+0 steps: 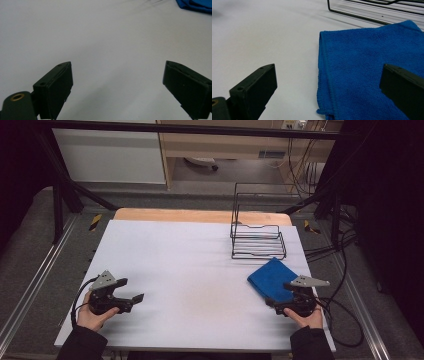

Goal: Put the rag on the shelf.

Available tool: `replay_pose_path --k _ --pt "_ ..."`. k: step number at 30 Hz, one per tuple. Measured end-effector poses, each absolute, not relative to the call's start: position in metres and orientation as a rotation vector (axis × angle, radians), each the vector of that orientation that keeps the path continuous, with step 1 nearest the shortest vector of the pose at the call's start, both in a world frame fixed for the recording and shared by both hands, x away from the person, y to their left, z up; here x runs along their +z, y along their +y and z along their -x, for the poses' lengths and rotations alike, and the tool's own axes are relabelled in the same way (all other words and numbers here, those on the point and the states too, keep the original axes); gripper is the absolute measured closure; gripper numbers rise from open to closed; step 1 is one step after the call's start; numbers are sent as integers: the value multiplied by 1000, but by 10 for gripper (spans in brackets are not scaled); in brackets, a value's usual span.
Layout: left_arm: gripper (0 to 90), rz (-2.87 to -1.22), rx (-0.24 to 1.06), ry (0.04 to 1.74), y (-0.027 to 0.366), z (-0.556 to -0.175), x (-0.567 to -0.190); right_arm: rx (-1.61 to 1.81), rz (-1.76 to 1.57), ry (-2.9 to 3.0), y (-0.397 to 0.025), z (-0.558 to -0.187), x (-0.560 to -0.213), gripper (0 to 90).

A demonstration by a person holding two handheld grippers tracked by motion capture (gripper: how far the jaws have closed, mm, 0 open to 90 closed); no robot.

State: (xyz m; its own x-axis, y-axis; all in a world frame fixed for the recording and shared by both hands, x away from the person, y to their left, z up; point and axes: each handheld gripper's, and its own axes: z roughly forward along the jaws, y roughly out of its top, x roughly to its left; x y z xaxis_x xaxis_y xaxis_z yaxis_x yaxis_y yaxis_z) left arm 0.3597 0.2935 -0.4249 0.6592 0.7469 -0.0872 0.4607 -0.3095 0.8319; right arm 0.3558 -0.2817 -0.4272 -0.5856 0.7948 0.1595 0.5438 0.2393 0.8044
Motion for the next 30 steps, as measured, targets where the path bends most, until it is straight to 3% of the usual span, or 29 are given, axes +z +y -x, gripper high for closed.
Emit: replay_pose_path --k 12,14,15,17,18,19,30 --pt "93 -1967 410 944 294 -359 -426 1163 -1237 2256 -281 -351 -423 126" --pt "94 -1972 407 946 294 -359 -427 1127 -1226 2283 -278 -349 -424 211" --pt "94 -1972 408 945 294 -359 -427 1127 -1226 2283 -278 -349 -424 211" --pt "95 -1974 410 946 293 -358 -427 1085 -1222 2322 -277 -349 -427 355" --pt "95 -1976 411 946 293 -358 -427 1085 -1222 2322 -277 -349 -427 355" --pt "96 -1976 411 947 293 -358 -427 1045 -1231 2348 -275 -349 -430 439" --pt "103 -1982 413 950 293 -358 -428 847 -1160 2394 -273 -352 -442 596"
